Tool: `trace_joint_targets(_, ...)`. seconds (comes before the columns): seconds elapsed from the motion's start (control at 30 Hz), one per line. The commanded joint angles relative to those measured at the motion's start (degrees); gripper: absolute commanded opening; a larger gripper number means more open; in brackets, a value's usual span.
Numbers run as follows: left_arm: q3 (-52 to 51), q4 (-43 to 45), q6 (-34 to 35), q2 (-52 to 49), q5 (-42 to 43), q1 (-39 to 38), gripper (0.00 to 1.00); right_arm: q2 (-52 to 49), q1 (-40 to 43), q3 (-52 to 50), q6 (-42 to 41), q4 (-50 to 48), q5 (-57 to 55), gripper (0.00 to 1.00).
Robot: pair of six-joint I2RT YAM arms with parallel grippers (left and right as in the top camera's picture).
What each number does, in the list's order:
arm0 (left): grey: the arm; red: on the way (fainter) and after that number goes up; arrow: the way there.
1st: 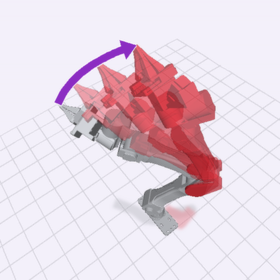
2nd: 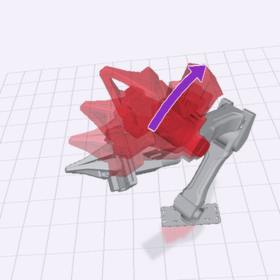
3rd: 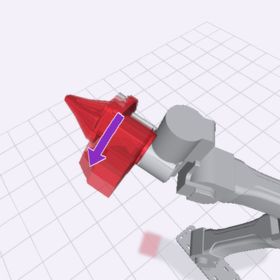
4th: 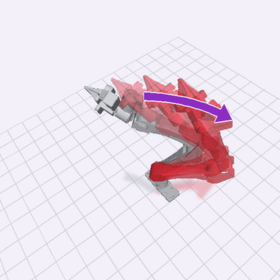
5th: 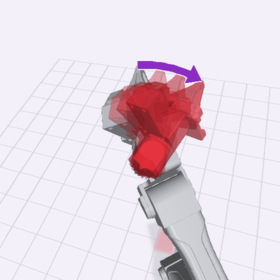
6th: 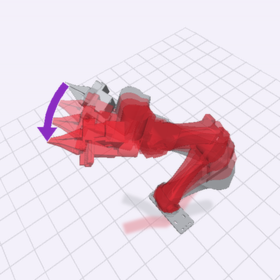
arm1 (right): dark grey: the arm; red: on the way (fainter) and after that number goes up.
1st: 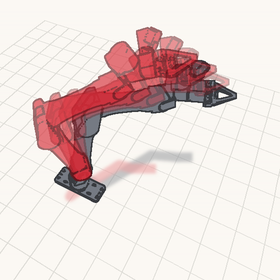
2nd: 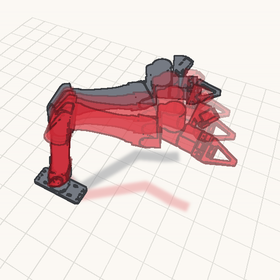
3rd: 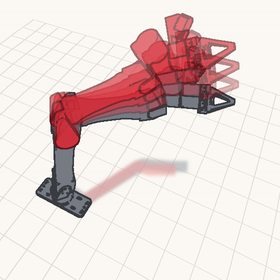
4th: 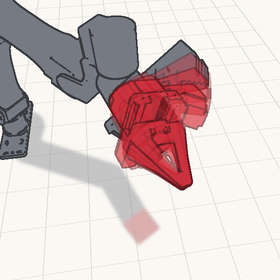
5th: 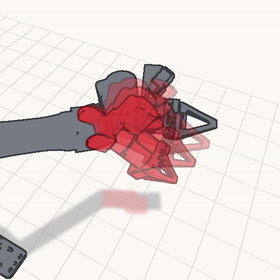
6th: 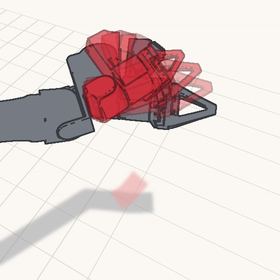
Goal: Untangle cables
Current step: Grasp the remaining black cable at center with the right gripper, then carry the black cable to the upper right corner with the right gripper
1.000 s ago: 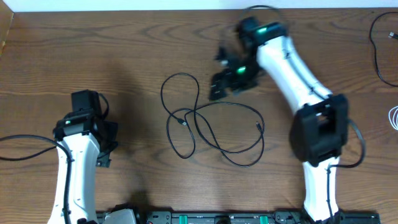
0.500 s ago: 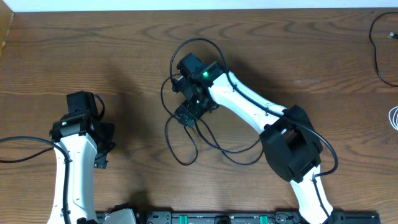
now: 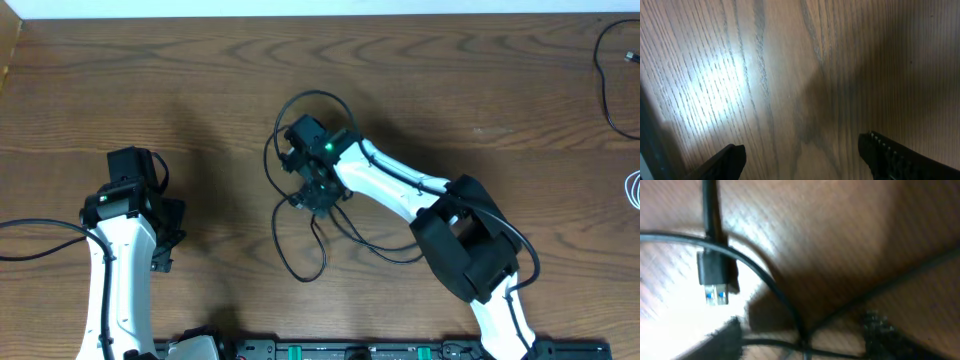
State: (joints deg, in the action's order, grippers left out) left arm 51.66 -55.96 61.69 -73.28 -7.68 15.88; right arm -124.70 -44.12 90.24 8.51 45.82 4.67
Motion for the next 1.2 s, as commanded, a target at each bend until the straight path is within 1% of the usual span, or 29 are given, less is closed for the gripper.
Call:
trace_joint_targets(0.0,-0.17,-0.37,-0.35,0.28,-1.20,0.24,0.77,-2.49,-1.05,-4.28,1.86,0.63,-0.07,0.30)
trace_joint_targets(0.03,-0.17,-0.37,-0.35,0.28,-1.20,0.24,0.77,-2.49,-1.03,-4.28,1.84,0.68,-0.04,0.13)
trace_joint_targets(0.07,-0.17,-0.39,-0.35,0.28,-1.20,0.24,0.77,-2.49,-0.87,-4.26,1.68,0.85,0.00,0.01)
trace_joint_targets(0.2,-0.17,-0.39,-0.35,0.28,-1.18,0.24,0.77,-2.49,0.31,-4.17,0.79,1.22,-1.20,0.01)
trace_joint_targets(0.3,-0.17,-0.39,-0.35,0.28,-1.18,0.24,0.77,-2.49,2.80,-2.99,-0.37,-0.48,-9.84,0.01)
trace_joint_targets(0.4,-0.17,-0.42,-0.35,0.28,-1.18,0.24,0.77,-2.49,6.82,-1.25,0.81,-2.64,-13.88,0.01)
trace_joint_targets(0.53,-0.17,-0.57,-0.35,0.28,-1.16,0.22,0.77,-2.49,13.07,-0.28,2.62,-6.51,-14.01,0.01)
trace_joint_targets(0.67,-0.17,-0.57,-0.35,0.28,-1.16,0.22,0.77,-2.56,21.62,-0.26,2.95,-12.66,-13.99,0.01)
trace_joint_targets(0.87,-0.17,-0.57,-0.35,0.28,-1.16,0.24,0.78,-2.89,34.67,-0.26,3.82,-24.35,-13.22,0.01)
trace_joint_targets(1.07,-0.17,-0.55,-0.35,0.28,-1.16,0.24,0.78,-2.91,45.46,-0.22,5.70,-32.68,-10.23,0.01)
trace_joint_targets(1.17,-0.17,-0.55,-0.33,0.28,-1.11,0.24,0.78,-2.91,49.44,0.39,5.95,-35.30,-5.57,0.01)
